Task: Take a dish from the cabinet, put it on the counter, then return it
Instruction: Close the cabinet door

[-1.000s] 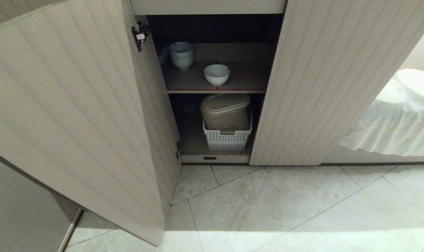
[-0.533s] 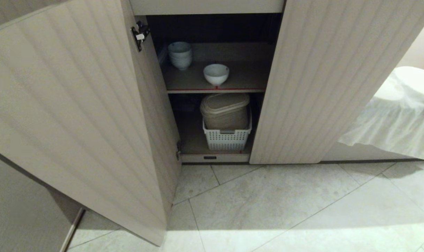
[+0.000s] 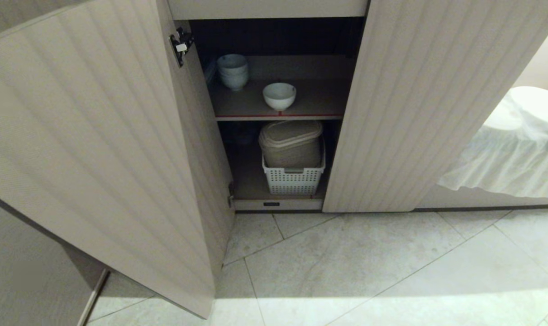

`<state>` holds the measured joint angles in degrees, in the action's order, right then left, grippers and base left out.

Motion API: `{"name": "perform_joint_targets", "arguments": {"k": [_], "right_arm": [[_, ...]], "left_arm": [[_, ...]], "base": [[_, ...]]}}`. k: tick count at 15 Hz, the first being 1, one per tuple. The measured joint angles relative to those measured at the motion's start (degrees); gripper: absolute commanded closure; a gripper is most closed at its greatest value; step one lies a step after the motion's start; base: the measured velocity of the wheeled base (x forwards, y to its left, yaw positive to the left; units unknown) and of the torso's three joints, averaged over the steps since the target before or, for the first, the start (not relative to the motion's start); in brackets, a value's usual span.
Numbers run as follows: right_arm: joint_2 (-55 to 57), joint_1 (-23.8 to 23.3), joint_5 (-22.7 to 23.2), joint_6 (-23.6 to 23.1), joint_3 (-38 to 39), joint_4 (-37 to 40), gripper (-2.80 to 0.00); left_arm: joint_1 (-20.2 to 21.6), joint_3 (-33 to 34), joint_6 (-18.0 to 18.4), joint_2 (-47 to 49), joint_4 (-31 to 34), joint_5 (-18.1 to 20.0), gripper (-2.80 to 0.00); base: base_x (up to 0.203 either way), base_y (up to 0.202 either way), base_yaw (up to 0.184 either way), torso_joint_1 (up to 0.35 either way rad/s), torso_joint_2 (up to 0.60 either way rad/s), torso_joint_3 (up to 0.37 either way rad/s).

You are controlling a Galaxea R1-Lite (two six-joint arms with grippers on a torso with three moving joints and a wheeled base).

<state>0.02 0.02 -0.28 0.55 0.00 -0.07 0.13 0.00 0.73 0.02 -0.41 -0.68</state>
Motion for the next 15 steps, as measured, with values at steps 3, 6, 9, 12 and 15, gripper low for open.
{"name": "perform_joint_targets", "arguments": {"k": [3,6,9,12,15], "right_arm": [[0.0,0.0,0.0,0.0,0.0,0.0,0.0],[0.0,0.0,0.0,0.1,0.0,0.0,0.0],[0.0,0.0,0.0,0.0,0.0,0.0,0.0],[0.0,0.0,0.0,0.0,0.0,0.0,0.0],[0.0,0.0,0.0,0.0,0.0,0.0,0.0]], "left_arm": [[0.0,-0.1,1.1,0.0,0.0,0.2,0.0],[0.0,-0.1,4.3,0.0,0.0,0.7,0.0],[0.0,-0.1,6.6,0.0,0.0,1.2,0.0],[0.0,-0.4,6.5,0.0,-0.3,1.7,0.0],[0.0,-4.8,6.3,0.4,0.3,6.5,0.0]], "base": [[0.0,0.0,0.0,0.0,0.0,0.0],[0.0,0.0,0.0,0.0,0.0,0.0],[0.0,0.0,0.0,0.0,0.0,0.0],[0.0,0.0,0.0,0.0,0.0,0.0],[0.0,0.0,0.0,0.0,0.0,0.0]]}}
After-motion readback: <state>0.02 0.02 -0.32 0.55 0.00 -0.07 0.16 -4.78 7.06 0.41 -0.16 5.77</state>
